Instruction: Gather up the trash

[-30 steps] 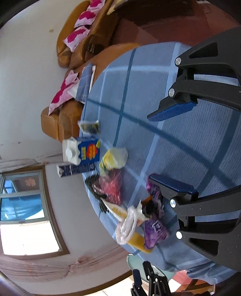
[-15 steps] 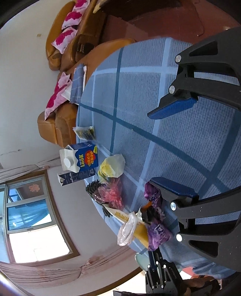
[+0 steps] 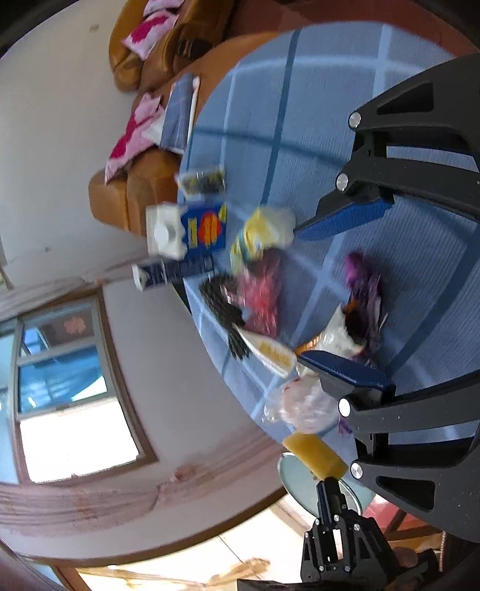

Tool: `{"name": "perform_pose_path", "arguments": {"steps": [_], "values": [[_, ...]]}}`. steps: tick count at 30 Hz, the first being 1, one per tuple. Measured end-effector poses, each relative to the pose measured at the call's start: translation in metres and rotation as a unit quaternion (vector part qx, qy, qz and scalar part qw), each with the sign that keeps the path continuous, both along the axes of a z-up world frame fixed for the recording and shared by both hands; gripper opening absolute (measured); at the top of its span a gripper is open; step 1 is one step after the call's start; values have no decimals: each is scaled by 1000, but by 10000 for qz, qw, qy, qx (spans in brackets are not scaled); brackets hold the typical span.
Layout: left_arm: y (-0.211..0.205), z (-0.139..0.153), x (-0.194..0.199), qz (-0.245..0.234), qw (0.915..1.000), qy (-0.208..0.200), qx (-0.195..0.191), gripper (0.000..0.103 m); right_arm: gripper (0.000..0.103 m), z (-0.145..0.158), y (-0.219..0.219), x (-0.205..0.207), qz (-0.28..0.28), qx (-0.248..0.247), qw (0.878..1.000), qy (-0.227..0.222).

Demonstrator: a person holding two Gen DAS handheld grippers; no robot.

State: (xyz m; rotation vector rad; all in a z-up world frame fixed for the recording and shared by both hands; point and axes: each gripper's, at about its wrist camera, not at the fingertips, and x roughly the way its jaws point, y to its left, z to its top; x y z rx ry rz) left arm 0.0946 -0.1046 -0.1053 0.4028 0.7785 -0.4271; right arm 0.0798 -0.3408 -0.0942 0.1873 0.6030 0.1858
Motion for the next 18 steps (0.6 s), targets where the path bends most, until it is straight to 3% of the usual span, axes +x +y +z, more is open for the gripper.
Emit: {"name": "perform_pose_path", "arguments": {"steps": [3, 8, 11, 18], "values": [[11, -4, -3, 57, 9999, 0, 84, 6, 50, -11, 13, 10, 275, -53, 9992, 274], [26, -12, 0, 208, 9996, 121, 119, 6, 30, -29, 23, 14, 635, -69, 9959, 648], [31, -11, 2, 262, 9995, 115, 139, 5, 21, -26, 28, 10, 791, -114, 9951, 580], [47, 4, -1, 399, 9991, -57, 141, 5, 16, -12, 28, -7, 735, -190, 9970, 170]]}}
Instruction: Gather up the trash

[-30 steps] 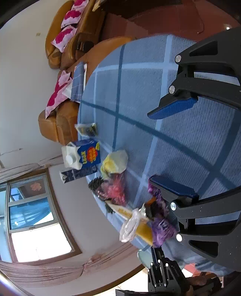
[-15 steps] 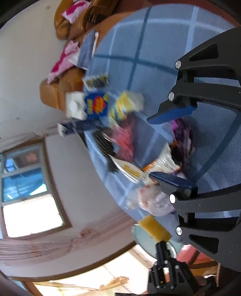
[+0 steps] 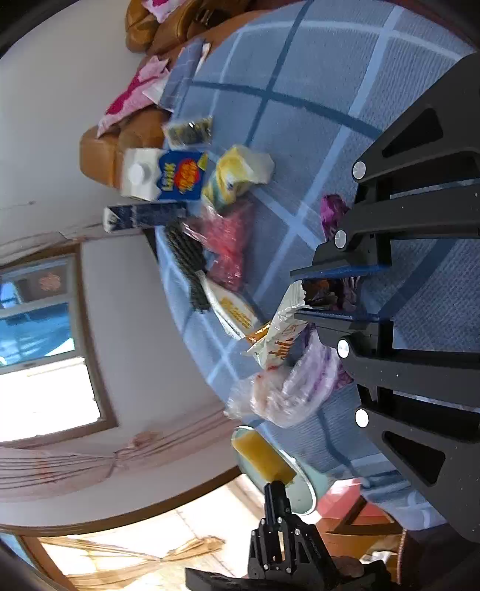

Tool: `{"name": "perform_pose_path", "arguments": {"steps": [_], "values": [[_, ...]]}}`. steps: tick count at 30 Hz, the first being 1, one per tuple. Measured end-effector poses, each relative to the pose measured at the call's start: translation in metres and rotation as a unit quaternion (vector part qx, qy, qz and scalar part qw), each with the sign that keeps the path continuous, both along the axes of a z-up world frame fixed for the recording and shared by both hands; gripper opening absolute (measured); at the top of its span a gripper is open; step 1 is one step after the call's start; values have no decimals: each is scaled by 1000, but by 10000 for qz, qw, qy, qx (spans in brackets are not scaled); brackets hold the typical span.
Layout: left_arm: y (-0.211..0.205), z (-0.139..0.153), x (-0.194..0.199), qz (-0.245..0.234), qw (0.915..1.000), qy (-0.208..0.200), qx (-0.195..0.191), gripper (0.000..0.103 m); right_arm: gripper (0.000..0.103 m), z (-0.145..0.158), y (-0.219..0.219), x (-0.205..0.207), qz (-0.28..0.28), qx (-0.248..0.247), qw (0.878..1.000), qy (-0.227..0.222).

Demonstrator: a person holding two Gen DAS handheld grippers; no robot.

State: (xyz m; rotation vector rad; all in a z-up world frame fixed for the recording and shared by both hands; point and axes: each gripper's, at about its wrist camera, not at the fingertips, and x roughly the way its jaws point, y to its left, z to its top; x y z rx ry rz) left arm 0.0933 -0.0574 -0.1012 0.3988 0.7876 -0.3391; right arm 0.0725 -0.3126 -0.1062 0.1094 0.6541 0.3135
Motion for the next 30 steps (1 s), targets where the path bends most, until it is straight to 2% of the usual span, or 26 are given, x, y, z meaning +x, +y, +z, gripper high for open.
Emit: {"name": "perform_pose_path", "arguments": {"steps": [8, 20, 30], "values": [[31, 9, 2, 388, 9992, -113, 7, 5, 16, 23, -9, -4, -289, 118, 9986, -417], [76, 6, 5, 881, 9960, -115, 118, 5, 16, 36, 28, 14, 165, 164, 9983, -527], [119, 0, 9, 1485, 9885, -52, 276, 5, 16, 40, 97, 44, 849, -189, 9939, -683]]}}
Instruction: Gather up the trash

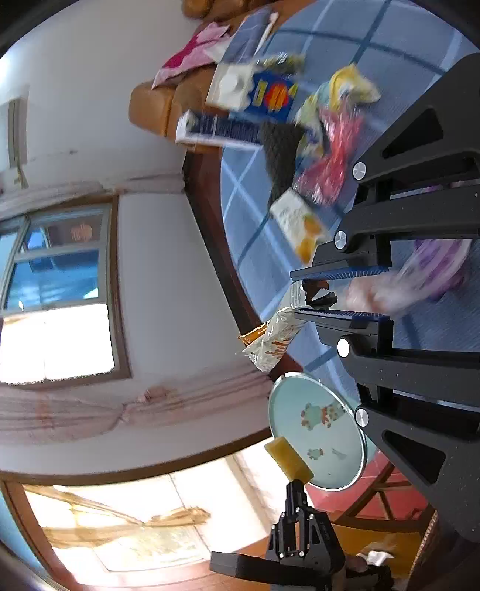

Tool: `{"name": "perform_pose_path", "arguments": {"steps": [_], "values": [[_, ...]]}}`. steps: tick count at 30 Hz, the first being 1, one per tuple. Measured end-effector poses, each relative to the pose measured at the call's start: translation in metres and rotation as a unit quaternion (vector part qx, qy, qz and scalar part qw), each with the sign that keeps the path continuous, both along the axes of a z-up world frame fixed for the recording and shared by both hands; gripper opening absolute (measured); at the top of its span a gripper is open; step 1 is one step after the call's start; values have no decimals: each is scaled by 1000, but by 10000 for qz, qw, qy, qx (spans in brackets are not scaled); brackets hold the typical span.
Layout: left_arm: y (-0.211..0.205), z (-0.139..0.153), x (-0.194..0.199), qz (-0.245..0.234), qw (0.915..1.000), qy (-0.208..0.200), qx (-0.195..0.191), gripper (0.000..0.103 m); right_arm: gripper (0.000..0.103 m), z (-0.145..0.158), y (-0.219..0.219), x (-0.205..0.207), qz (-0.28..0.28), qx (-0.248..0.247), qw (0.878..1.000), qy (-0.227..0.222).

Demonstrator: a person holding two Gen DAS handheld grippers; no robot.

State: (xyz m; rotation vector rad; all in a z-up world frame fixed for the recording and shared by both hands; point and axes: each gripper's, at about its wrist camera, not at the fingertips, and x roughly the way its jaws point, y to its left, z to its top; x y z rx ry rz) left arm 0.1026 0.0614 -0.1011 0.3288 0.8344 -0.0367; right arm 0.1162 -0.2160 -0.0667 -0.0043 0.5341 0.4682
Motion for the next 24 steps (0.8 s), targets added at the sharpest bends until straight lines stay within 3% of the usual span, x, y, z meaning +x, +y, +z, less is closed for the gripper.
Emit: {"name": "perform_pose_path", "arguments": {"steps": [24], "values": [[40, -12, 7, 688, 9973, 172, 193, 6, 16, -15, 78, 31, 926, -417, 9948, 102]]}}
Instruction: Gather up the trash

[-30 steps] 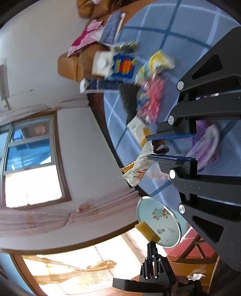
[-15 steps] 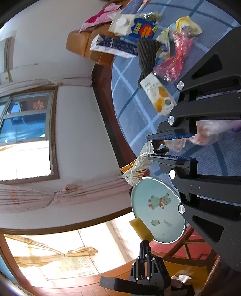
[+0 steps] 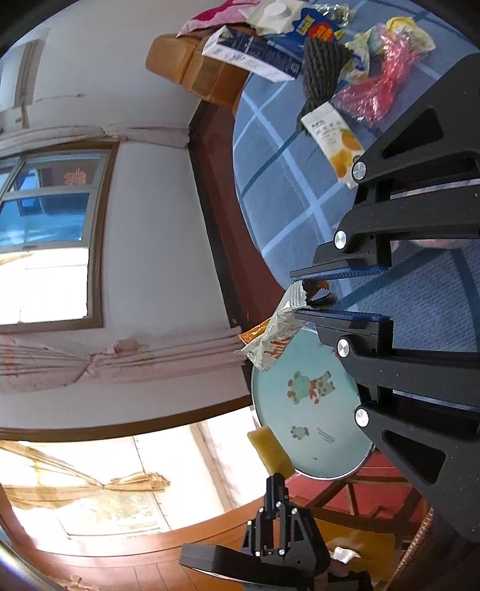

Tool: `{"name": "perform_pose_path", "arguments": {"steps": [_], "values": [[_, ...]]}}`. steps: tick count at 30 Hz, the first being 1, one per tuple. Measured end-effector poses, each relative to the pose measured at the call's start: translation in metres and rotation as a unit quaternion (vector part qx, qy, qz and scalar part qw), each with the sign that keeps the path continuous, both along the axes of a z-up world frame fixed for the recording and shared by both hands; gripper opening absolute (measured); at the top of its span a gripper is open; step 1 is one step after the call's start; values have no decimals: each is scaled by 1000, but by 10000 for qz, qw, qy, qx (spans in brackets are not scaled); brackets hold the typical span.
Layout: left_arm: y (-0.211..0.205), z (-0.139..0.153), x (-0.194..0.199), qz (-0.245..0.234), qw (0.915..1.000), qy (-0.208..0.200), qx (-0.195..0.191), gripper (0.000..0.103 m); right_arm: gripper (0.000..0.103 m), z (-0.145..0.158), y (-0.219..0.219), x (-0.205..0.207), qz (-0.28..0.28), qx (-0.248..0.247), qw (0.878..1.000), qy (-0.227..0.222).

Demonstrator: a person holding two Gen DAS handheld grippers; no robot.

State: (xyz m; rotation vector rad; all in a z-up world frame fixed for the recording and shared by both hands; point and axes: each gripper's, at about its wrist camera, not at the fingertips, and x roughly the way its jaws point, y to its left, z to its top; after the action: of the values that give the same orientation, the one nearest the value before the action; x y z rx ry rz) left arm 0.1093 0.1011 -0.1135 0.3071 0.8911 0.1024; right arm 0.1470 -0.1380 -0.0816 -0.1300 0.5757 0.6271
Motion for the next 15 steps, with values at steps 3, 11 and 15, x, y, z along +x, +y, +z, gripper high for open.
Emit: {"name": "perform_pose_path", "arguments": {"steps": [3, 11, 15], "values": [[2, 0, 0, 28, 10000, -1, -15, 6, 16, -2, 5, 2, 75, -43, 10000, 10], [4, 0, -1, 53, 10000, -5, -14, 6, 16, -6, 16, 3, 207, -152, 9997, 12], [4, -1, 0, 65, 10000, 3, -24, 6, 16, -6, 19, 3, 244, -165, 9996, 4]]}}
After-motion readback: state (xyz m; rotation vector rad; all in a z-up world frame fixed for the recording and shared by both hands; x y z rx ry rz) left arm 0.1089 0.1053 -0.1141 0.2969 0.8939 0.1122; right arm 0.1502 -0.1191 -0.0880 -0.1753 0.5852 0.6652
